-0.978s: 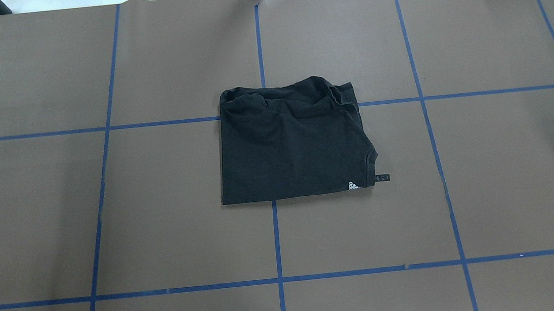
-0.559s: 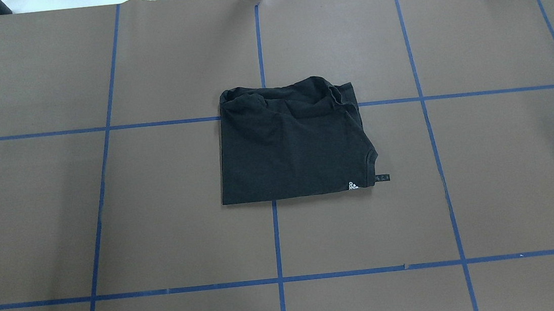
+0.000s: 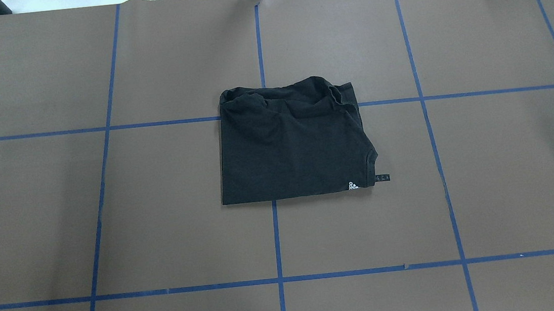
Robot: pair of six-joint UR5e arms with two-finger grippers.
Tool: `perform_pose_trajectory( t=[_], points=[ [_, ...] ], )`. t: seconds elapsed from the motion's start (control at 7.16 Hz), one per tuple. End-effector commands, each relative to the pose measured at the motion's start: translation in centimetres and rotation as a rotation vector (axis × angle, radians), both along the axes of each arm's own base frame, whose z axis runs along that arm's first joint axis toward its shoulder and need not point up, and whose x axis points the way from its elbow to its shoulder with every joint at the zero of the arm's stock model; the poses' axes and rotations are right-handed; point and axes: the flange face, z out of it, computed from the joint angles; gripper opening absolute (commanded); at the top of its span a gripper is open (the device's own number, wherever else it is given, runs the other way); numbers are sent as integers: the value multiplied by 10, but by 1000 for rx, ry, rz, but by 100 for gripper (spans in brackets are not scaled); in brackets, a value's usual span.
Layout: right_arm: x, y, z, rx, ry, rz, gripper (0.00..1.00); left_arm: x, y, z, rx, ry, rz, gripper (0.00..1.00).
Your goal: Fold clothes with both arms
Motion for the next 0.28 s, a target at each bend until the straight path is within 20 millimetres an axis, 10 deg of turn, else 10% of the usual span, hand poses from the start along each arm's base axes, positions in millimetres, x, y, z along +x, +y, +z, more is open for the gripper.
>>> perform_pose_trajectory(
  t=[0.0,0.14],
  points=[
    [-1,-1,0,-1,0,0,100,0,-1,-1,2,0,-1,100],
    [-1,-2,-1,2,-1,1,100,0,-1,0,0,-1,-1,100]
  ],
)
